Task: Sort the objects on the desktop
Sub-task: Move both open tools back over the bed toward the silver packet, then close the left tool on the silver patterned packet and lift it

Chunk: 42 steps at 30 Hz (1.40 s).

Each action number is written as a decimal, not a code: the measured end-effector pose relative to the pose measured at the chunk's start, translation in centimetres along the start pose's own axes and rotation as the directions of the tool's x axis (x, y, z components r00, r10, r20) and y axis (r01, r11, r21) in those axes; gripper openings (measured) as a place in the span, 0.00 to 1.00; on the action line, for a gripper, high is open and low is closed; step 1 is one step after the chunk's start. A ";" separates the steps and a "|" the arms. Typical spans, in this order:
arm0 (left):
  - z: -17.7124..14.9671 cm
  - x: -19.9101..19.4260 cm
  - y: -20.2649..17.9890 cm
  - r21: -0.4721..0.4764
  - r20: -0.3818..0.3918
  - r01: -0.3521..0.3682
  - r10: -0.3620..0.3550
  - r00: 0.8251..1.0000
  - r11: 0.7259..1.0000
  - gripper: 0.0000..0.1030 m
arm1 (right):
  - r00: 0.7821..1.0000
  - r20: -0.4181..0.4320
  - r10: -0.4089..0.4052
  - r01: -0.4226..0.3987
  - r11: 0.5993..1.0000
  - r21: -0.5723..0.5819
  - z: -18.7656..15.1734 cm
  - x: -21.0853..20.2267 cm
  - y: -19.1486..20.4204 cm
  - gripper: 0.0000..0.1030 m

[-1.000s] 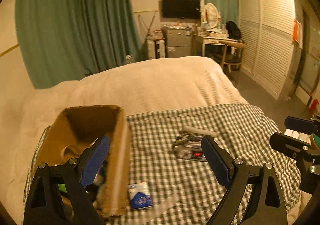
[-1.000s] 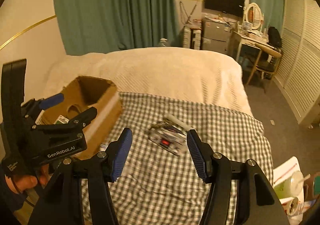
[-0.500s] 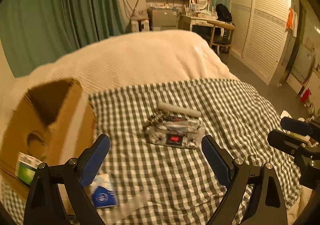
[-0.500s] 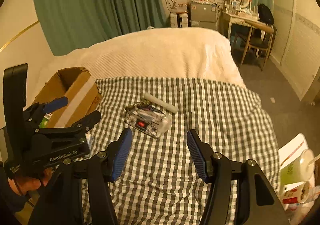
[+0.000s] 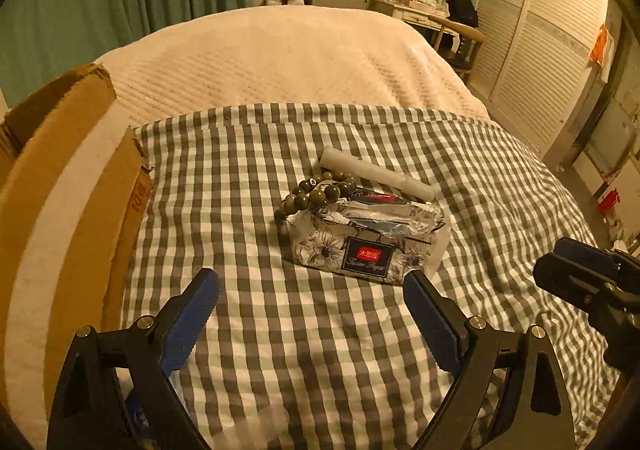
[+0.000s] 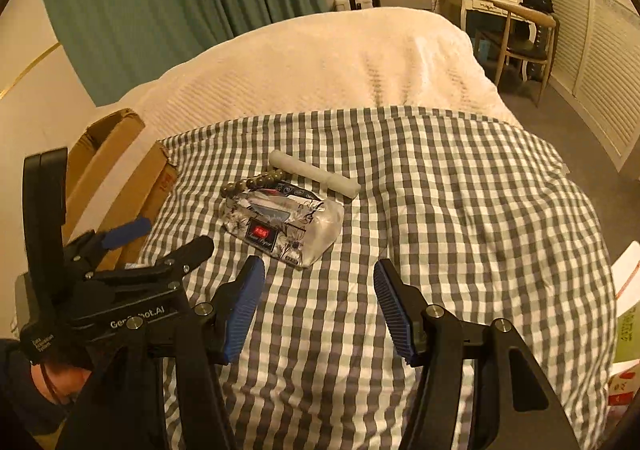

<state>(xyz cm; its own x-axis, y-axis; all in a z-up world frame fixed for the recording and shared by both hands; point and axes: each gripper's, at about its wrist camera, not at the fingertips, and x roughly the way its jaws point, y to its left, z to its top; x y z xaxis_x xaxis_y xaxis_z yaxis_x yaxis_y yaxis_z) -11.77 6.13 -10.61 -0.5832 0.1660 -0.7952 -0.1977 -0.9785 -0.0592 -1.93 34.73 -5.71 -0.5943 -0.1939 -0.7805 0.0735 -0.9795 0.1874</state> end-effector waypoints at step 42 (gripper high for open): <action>1.2 6.6 -0.9 0.028 -0.037 0.134 -0.133 0.990 0.991 0.23 | 0.998 -0.026 -0.065 0.065 0.998 0.001 -0.2 5.0 -3.0 0.55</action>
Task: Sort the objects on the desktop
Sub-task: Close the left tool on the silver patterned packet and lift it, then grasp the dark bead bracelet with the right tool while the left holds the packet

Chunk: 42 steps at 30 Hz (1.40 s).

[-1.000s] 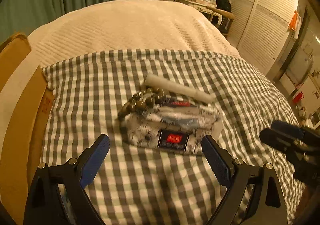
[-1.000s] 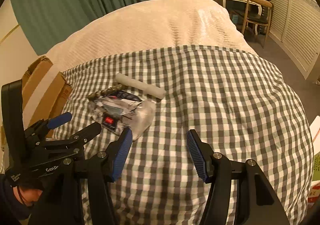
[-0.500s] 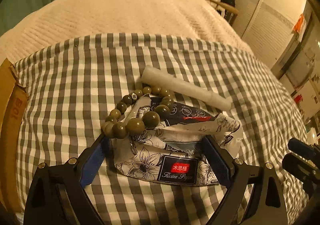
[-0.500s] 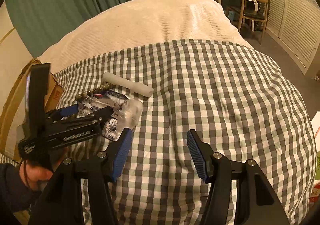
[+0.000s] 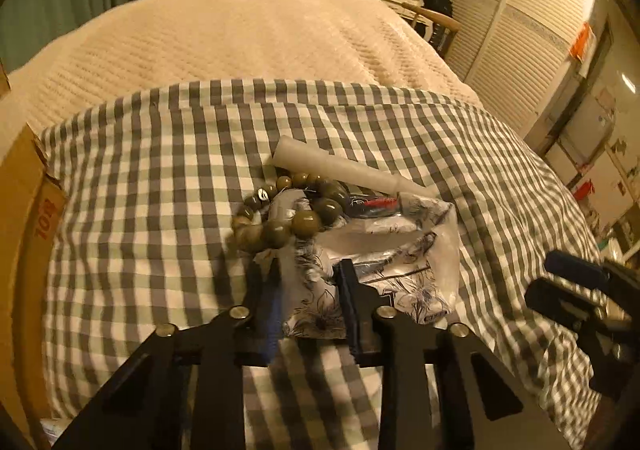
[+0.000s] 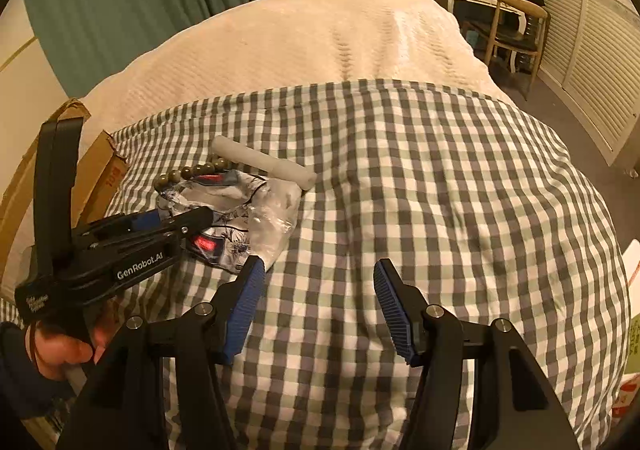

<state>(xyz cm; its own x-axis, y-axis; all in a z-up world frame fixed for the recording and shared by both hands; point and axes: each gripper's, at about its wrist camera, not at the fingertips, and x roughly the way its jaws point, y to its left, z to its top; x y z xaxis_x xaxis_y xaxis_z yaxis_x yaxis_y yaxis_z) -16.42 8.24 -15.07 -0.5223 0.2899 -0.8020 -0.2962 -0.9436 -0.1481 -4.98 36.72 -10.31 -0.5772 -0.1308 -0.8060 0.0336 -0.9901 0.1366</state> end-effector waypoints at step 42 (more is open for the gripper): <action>-2.9 -5.6 3.4 0.014 -0.166 0.065 -0.062 0.984 0.998 0.06 | 0.996 -0.085 -0.008 -0.010 0.978 -0.207 4.2 6.1 6.0 0.00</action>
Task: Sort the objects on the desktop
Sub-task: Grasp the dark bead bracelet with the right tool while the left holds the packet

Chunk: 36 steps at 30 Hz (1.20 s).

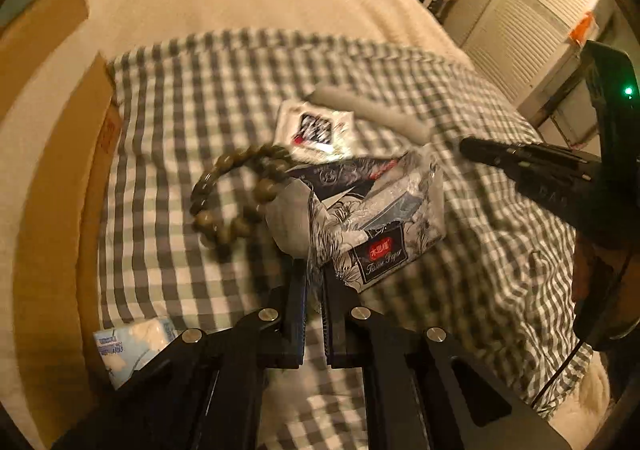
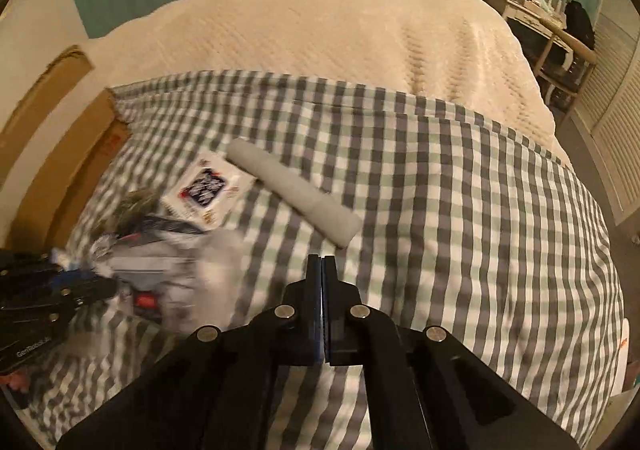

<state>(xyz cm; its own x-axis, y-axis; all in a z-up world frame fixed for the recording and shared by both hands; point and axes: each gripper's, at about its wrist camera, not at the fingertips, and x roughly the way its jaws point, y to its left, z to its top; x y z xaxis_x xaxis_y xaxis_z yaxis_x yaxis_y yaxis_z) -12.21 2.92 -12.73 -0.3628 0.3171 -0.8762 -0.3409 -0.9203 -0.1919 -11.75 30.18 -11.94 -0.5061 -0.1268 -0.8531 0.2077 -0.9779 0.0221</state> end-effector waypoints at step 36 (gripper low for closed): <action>3.9 -8.8 6.4 -0.158 0.268 -0.196 0.233 0.935 0.968 0.06 | 0.964 -0.029 0.266 -0.242 0.913 0.328 4.2 7.5 4.4 0.28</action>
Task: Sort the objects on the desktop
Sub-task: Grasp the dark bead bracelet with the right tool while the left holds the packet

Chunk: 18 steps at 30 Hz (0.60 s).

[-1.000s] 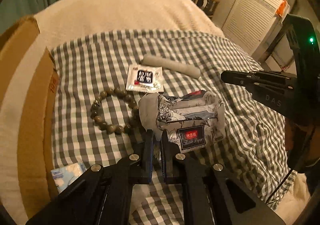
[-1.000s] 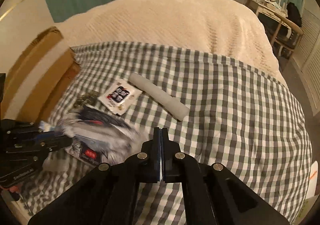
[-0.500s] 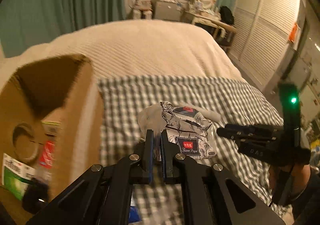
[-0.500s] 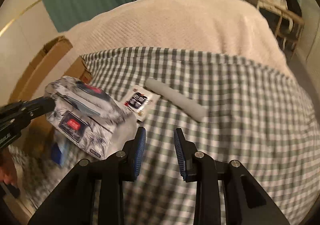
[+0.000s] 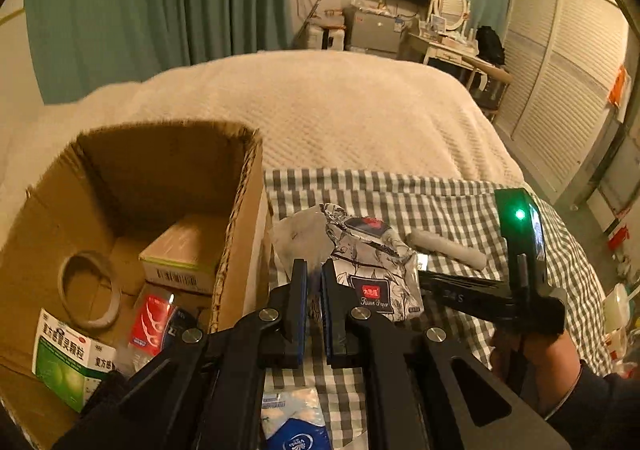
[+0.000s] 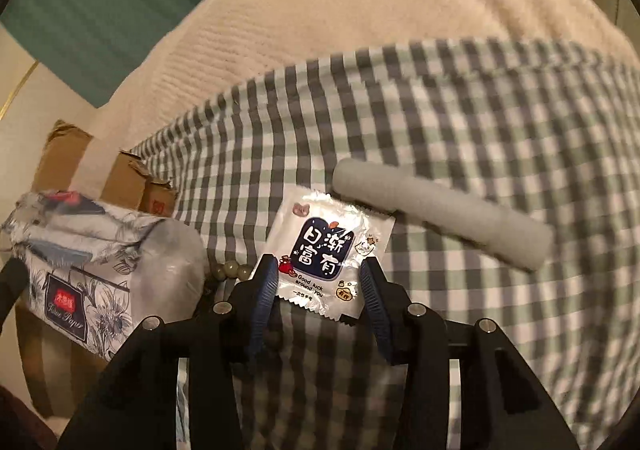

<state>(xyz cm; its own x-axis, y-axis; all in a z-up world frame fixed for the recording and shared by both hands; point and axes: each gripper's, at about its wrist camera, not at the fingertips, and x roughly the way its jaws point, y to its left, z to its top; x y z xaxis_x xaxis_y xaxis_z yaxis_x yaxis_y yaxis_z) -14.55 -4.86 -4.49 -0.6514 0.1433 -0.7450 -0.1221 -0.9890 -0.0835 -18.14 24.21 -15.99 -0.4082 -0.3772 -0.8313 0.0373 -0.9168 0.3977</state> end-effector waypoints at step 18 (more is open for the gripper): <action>0.7 -3.7 -0.5 0.001 0.092 -0.059 0.058 0.994 0.998 0.06 | 0.999 0.014 0.032 -0.030 0.990 -0.140 -3.4 -4.5 1.8 0.37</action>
<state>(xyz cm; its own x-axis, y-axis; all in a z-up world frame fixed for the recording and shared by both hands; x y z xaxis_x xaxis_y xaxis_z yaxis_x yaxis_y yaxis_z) -12.64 -4.84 -1.20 -0.7238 0.0880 -0.6844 -0.0840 -0.9957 -0.0392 -13.16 23.78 -12.81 -0.4196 -0.4046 -0.8125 0.1769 -0.9144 0.3640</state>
